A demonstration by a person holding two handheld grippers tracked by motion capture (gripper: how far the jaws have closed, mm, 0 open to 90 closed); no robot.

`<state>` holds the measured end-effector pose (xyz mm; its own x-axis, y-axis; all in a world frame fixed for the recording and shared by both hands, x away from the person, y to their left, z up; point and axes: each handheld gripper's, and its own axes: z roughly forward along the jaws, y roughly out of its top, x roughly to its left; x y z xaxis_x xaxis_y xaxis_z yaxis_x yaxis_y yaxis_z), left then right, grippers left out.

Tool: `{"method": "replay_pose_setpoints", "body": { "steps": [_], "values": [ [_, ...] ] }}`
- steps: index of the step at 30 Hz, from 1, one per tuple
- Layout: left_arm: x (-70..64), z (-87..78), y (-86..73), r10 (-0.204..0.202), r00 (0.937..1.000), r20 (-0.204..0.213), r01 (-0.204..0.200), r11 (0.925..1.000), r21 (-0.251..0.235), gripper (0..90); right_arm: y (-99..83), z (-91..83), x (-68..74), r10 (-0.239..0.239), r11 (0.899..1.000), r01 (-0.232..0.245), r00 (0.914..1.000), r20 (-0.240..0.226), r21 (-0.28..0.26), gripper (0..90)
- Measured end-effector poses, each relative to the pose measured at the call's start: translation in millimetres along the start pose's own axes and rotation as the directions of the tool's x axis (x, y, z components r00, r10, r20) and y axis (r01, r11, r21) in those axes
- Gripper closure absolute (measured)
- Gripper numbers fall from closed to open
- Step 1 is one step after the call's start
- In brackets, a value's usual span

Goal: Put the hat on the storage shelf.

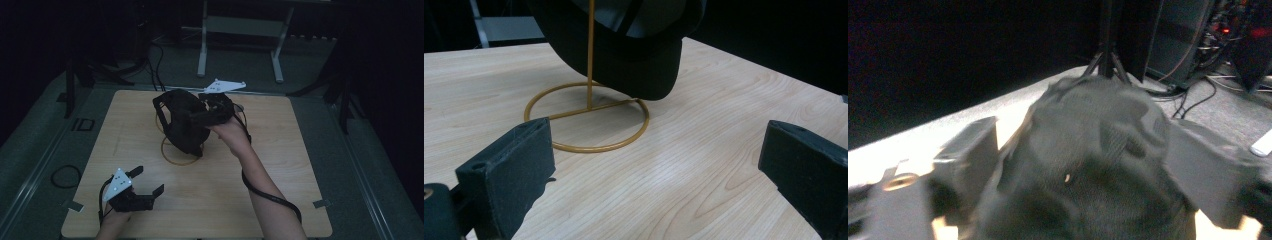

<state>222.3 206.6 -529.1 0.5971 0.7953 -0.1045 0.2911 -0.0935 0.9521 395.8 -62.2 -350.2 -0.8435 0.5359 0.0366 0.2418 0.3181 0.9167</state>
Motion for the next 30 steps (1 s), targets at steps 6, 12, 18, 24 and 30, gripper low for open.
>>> {"method": "replay_pose_setpoints", "body": {
  "steps": [6,12,18,24,30],
  "values": [
    [-0.2,0.8,-0.6,0.0,1.0,-0.002,0.0,1.0,0.001,2.0,-14.3,-9.9,3.3,-0.028,0.999,0.028,0.9996,-0.005,0.015,13.3],
    [-1.1,0.7,-1.5,0.007,1.0,0.0,-0.007,0.9999,0.009,1.9,-26.4,-20.4,5.3,-0.059,0.998,0.059,0.9982,0.003,-0.02,13.2],
    [-2.1,0.4,-2.0,0.006,1.0,0.003,-0.006,1.0,0.007,1.9,-40.1,-30.5,9.5,-0.086,0.996,0.086,0.9963,0.008,-0.015,13.2],
    [-2.3,2.0,-3.0,0.006,1.0,0.007,-0.006,0.9999,0.01,1.9,-58.2,-38.6,14.6,-0.105,0.994,0.105,0.9944,0.01,-0.001,13.2],
    [-2.5,2.0,-3.7,0.005,0.9999,0.009,-0.005,0.9999,0.015,1.9,-72.6,-42.8,17.1,-0.094,0.996,0.094,0.9956,-0.004,-0.005,13.2]
  ]
}}
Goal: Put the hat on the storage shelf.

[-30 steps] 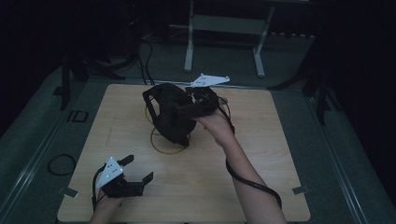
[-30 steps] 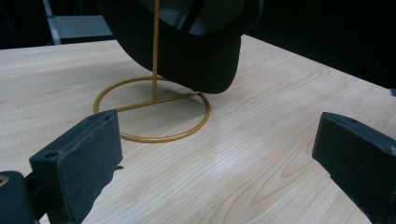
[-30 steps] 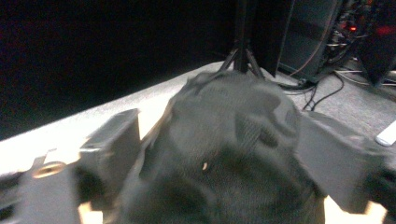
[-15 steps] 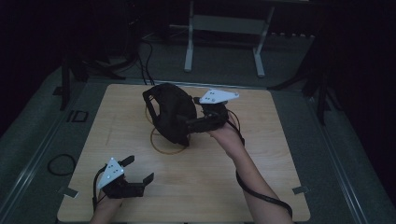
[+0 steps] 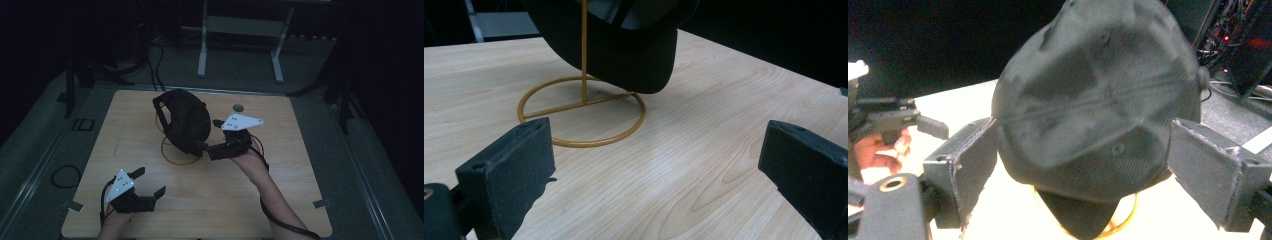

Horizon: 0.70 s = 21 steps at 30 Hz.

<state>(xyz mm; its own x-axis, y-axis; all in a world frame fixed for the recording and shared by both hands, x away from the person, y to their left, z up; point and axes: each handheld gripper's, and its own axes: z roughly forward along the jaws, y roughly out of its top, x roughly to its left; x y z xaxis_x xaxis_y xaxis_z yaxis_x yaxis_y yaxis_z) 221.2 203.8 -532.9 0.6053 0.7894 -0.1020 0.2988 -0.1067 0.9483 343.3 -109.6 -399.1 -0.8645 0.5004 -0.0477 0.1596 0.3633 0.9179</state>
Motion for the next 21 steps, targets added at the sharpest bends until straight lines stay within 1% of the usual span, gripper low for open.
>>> {"method": "replay_pose_setpoints", "body": {
  "steps": [1,4,6,7,12,14,21],
  "values": [
    [0.1,-0.1,0.0,0.0,1.0,-0.001,0.0,1.0,0.004,1.9,-8.3,-2.7,1.6,0.011,1.0,-0.011,0.9999,-0.005,-0.005,13.2],
    [0.0,0.1,-0.3,-0.001,1.0,-0.004,0.001,1.0,0.004,2.0,-19.2,-6.0,2.7,0.027,1.0,-0.027,0.9994,-0.023,-0.01,13.2],
    [0.0,0.2,-0.7,-0.002,1.0,-0.004,0.002,1.0,0.001,1.9,-26.9,-8.1,3.8,0.027,0.999,-0.027,0.9995,-0.02,-0.018,13.2],
    [-0.1,0.4,-0.7,-0.002,1.0,-0.005,0.002,1.0,0.003,2.0,-30.9,-8.7,4.5,0.033,0.999,-0.033,0.9992,-0.025,-0.018,13.2],
    [0.4,0.1,-1.0,0.001,1.0,-0.008,-0.001,1.0,0.006,1.9,-52.5,-13.0,9.0,0.033,0.999,-0.033,0.9989,-0.033,-0.004,13.2],
    [0.5,0.5,-1.4,0.001,1.0,-0.008,-0.001,1.0,0.007,1.9,-61.4,-14.9,9.4,0.032,0.999,-0.032,0.9989,-0.036,-0.005,13.3],
    [-0.8,1.9,-2.1,0.01,0.9999,-0.007,-0.01,0.9998,0.018,1.9,-91.0,-19.5,9.3,0.049,0.999,-0.049,0.998,-0.04,-0.001,13.5]
  ]
}}
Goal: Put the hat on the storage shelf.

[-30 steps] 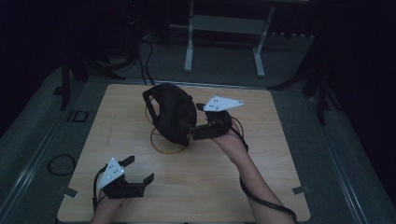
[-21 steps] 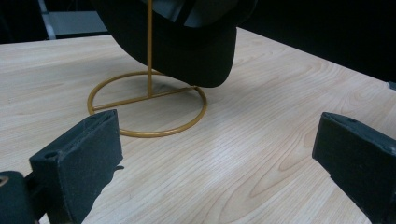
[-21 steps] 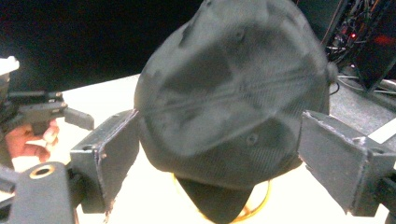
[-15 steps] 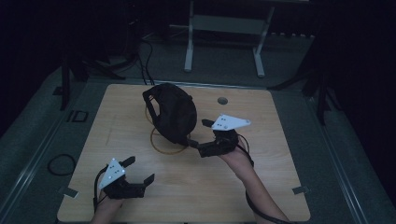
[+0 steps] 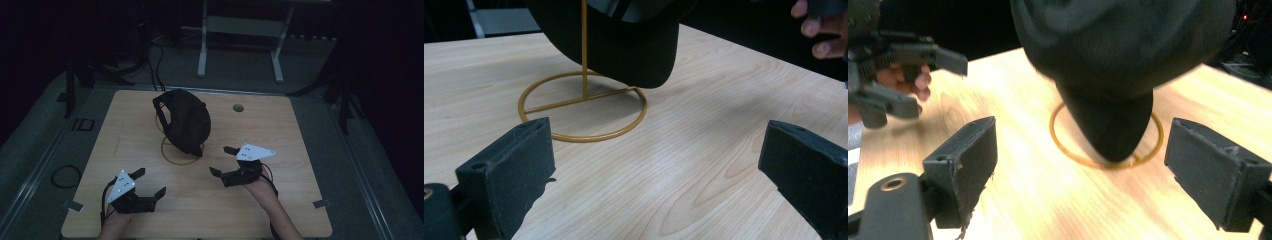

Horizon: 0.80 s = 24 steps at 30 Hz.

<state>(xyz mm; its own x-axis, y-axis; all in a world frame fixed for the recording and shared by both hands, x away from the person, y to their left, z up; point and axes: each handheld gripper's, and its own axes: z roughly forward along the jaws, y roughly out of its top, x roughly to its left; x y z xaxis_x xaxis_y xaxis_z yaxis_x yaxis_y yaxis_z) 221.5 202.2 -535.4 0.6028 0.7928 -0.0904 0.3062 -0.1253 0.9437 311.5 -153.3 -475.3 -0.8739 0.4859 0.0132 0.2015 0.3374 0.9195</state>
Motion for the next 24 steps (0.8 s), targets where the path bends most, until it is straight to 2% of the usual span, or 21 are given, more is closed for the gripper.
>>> {"method": "replay_pose_setpoints", "body": {
  "steps": [5,10,19,24],
  "values": [
    [0.5,0.2,-0.8,0.0,1.0,-0.005,0.0,1.0,0.007,2.0,-21.3,-2.9,0.1,-0.009,1.0,0.009,1.0,0.002,0.014,13.5],
    [0.1,0.9,-1.6,0.002,1.0,-0.005,-0.002,0.9999,0.011,2.0,-38.7,-6.4,-1.3,0.012,1.0,-0.012,0.9999,0.001,0.026,13.5],
    [-0.2,2.4,-3.0,0.007,1.0,-0.006,-0.007,0.9997,0.022,2.0,-59.4,-11.6,-2.8,0.018,0.998,-0.018,0.9998,0.001,0.062,13.5],
    [0.5,2.5,-3.5,0.008,0.9999,-0.008,-0.008,0.9996,0.028,2.0,-71.7,-18.0,-6.0,0.03,0.996,-0.031,0.9993,0.022,0.087,13.5]
  ]
}}
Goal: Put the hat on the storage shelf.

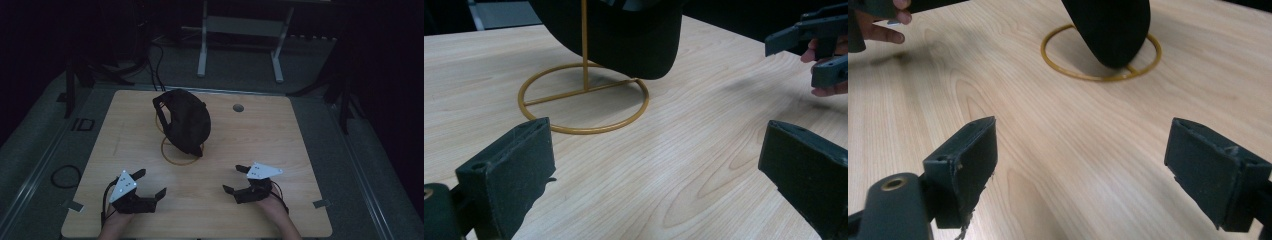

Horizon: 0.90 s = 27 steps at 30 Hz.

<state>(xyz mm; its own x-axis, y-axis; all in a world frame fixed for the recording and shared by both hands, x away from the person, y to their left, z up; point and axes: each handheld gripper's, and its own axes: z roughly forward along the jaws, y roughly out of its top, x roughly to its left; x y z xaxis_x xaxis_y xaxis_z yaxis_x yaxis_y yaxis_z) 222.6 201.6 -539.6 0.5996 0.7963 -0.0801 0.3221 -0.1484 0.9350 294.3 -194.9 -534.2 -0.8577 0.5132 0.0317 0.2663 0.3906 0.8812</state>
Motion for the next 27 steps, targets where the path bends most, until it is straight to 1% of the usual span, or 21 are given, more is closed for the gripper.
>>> {"method": "replay_pose_setpoints", "body": {
  "steps": [3,4,5,10,13,16,21,23,25,27],
  "values": [
    [0.5,0.2,-0.4,-0.004,1.0,0.0,0.004,1.0,0.002,2.0,-4.5,-3.2,-1.9,0.011,1.0,-0.011,0.9998,0.013,0.005,13.5],
    [0.7,0.4,-0.6,-0.006,1.0,0.001,0.006,1.0,0.006,2.0,-7.8,-5.6,-3.5,0.029,1.0,-0.029,0.9995,0.012,0.006,13.5],
    [0.8,0.5,-0.9,-0.005,1.0,-0.001,0.005,1.0,0.007,2.0,-10.9,-7.3,-4.5,0.034,0.999,-0.034,0.9993,0.017,0.007,13.5],
    [1.3,1.3,-1.8,-0.006,1.0,0.002,0.006,0.9999,0.013,2.0,-21.7,-15.8,-6.5,0.037,0.999,-0.038,0.9984,0.042,0.031,13.5],
    [1.5,1.5,-2.3,-0.006,1.0,0.003,0.006,0.9998,0.02,2.0,-26.8,-22.7,-8.1,0.037,0.999,-0.039,0.9978,0.055,0.036,13.5],
    [2.0,1.4,-2.6,-0.011,0.9999,0.004,0.011,0.9997,0.02,2.0,-32.0,-30.1,-11.0,0.053,0.998,-0.055,0.996,0.073,0.032,13.5],
    [2.5,1.5,-3.2,-0.01,0.9999,0.005,0.01,0.9996,0.025,2.0,-41.1,-42.4,-16.5,0.061,0.997,-0.065,0.9922,0.108,0.032,13.5],
    [2.5,1.5,-3.2,-0.01,0.9999,0.004,0.01,0.9996,0.026,2.0,-43.6,-46.0,-18.7,0.066,0.997,-0.07,0.9908,0.118,0.033,13.5],
    [2.5,1.7,-3.3,-0.014,0.9999,0.006,0.014,0.9995,0.028,2.0,-45.8,-49.3,-21.1,0.06,0.997,-0.065,0.9889,0.136,0.038,13.5],
    [2.6,2.1,-3.6,-0.015,0.9999,0.006,0.015,0.9995,0.028,2.0,-47.4,-51.9,-23.8,0.068,0.997,-0.074,0.9872,0.144,0.033,13.5]
  ]
}}
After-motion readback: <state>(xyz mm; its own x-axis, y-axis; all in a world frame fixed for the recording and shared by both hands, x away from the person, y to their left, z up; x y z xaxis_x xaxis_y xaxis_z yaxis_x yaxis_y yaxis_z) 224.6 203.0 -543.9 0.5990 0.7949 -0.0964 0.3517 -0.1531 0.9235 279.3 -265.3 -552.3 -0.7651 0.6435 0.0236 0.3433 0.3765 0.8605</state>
